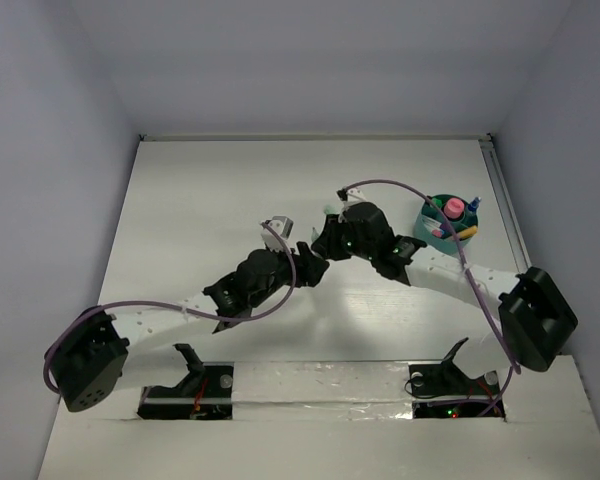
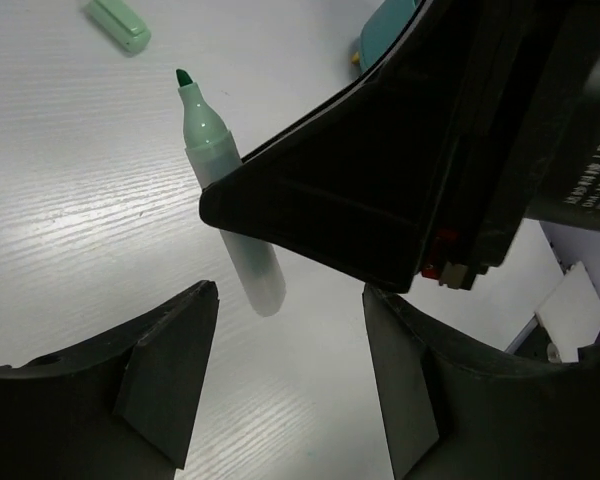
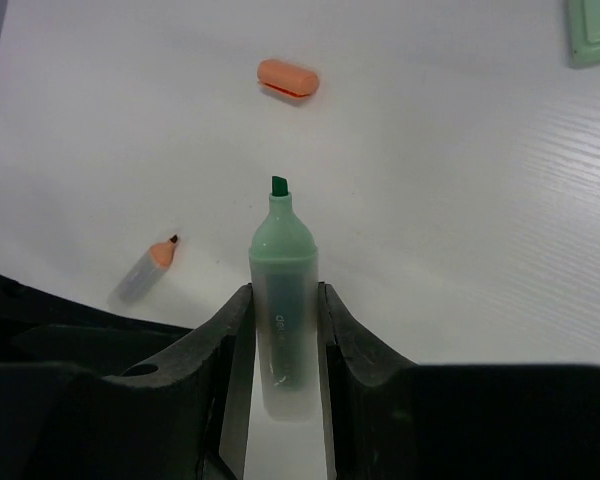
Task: Sort the stationery into containers
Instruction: Pick up the pen from the center of the board, then close the pen cap on the pen.
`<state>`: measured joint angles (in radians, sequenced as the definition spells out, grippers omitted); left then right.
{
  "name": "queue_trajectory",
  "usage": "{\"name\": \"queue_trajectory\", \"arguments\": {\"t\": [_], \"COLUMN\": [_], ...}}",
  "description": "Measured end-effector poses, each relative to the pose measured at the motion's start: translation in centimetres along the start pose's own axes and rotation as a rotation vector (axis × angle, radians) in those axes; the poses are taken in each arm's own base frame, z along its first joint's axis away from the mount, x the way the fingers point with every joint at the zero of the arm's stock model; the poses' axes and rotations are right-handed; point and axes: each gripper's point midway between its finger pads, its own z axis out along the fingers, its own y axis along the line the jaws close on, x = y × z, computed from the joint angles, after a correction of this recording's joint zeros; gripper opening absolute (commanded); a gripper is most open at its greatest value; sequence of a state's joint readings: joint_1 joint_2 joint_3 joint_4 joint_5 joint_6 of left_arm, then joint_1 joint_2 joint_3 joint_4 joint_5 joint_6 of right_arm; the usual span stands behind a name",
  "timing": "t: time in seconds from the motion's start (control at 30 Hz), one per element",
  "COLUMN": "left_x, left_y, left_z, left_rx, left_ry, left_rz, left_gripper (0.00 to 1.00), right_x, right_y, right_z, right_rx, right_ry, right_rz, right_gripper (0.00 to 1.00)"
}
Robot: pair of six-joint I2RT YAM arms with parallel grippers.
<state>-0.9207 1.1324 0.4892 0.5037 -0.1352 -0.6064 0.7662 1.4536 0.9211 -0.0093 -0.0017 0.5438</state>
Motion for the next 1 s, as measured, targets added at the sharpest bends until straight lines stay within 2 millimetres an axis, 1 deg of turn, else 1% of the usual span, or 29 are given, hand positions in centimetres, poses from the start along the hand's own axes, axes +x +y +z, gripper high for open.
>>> {"name": "queue_trajectory", "arguments": {"t": [0.07, 0.1, 0.33, 0.47, 0.5, 0.6, 0.63, 0.67, 0.77, 0.83, 0.87, 0.93, 0.97, 1.0], "left_x": [0.2, 0.3, 0.0, -0.2, -0.3, -0.6, -0.7, -0.8, -0.6, -0.6, -0.5, -0.5, -0.5, -0.6], "left_y": [0.1, 0.1, -0.1, -0.1, -0.2, -0.4, -0.5, -0.5, -0.2, 0.0, 0.0, 0.0, 0.0, -0.1], "left_z": [0.4, 0.5, 0.6, 0.7, 0.7, 0.9, 0.9, 1.0, 1.1, 1.2, 1.3, 1.3, 1.3, 1.3], "left_rx": [-0.003, -0.005, 0.003, 0.003, 0.005, 0.012, 0.015, 0.016, 0.002, -0.003, -0.004, -0.004, -0.001, 0.002], "left_ry": [0.007, 0.008, -0.005, -0.012, -0.016, -0.028, -0.032, -0.035, -0.032, -0.031, -0.029, -0.027, -0.029, -0.033], "left_rz": [0.005, 0.005, 0.007, 0.017, 0.019, 0.021, 0.025, 0.025, 0.034, 0.034, 0.034, 0.033, 0.032, 0.028], "left_gripper": [0.52, 0.51, 0.5, 0.48, 0.44, 0.37, 0.34, 0.24, 0.16, 0.15, 0.17, 0.24, 0.29, 0.36], "right_x": [-0.2, -0.3, -2.3, -2.6, -2.5, -1.9, -1.7, -1.5, -1.2, -1.2, -1.1, -1.1, -1.1, -1.1], "right_y": [0.2, 0.4, 1.6, 2.4, 2.5, 2.6, 2.5, 2.5, 2.4, 2.3, 2.2, 2.2, 2.3, 2.4], "right_z": [-0.4, -0.6, -2.1, -2.4, -2.4, -2.4, -2.4, -2.4, -2.5, -2.5, -2.4, -2.4, -2.5, -2.5], "right_rx": [-0.014, -0.019, -0.062, -0.101, -0.107, -0.121, -0.123, -0.125, -0.127, -0.126, -0.127, -0.131, -0.134, -0.141], "right_ry": [-0.018, -0.025, -0.106, -0.112, -0.108, -0.09, -0.087, -0.081, -0.078, -0.081, -0.083, -0.086, -0.089, -0.089], "right_rz": [0.015, 0.022, 0.051, 0.061, 0.064, 0.07, 0.072, 0.074, 0.08, 0.083, 0.086, 0.091, 0.095, 0.1], "right_gripper": [0.0, 0.0, 0.0, 0.0, 0.0, 0.0, 0.0, 0.0, 0.0, 0.0, 0.0, 0.0, 0.0, 0.0]}}
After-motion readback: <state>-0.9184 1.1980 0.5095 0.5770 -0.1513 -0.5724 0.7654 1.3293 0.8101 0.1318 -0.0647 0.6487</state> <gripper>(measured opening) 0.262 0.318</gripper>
